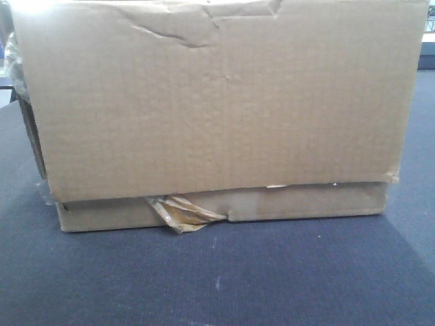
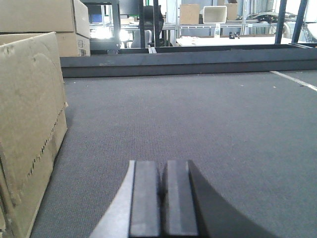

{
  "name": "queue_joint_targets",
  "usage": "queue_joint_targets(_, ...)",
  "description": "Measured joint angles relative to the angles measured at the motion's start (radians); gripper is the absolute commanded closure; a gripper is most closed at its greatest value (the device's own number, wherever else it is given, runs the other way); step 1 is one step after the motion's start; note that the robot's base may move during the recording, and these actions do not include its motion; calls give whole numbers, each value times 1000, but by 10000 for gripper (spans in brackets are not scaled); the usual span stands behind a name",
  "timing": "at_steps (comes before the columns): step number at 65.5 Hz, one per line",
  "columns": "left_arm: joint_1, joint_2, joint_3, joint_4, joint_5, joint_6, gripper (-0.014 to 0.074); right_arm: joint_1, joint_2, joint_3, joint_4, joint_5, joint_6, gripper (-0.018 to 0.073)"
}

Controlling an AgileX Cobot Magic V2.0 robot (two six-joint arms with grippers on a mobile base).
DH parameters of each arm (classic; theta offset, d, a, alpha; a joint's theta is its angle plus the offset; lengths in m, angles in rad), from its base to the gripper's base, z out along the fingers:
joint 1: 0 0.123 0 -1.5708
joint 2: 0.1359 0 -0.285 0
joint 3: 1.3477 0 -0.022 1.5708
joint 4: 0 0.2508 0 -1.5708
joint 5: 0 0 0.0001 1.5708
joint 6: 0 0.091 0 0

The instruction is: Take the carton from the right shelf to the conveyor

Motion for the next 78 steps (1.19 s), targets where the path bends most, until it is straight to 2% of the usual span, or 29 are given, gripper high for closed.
queue_joint_targets(78,0,0,0,0,0,0,605,0,-1,-1,-10,-5,-2,628)
